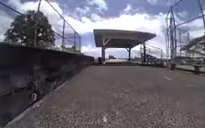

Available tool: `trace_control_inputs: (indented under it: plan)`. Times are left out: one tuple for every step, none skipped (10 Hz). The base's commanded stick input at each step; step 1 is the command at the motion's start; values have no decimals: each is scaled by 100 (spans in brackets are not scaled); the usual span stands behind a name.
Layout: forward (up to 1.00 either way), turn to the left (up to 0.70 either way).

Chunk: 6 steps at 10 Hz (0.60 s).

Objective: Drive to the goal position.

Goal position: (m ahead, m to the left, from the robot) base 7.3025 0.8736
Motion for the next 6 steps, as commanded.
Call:
trace_control_inputs:
  plan:
    - [70, 0]
    - [70, 0]
    - [70, 0]
    - [70, 0]
    - [70, 0]
    - [70, 0]
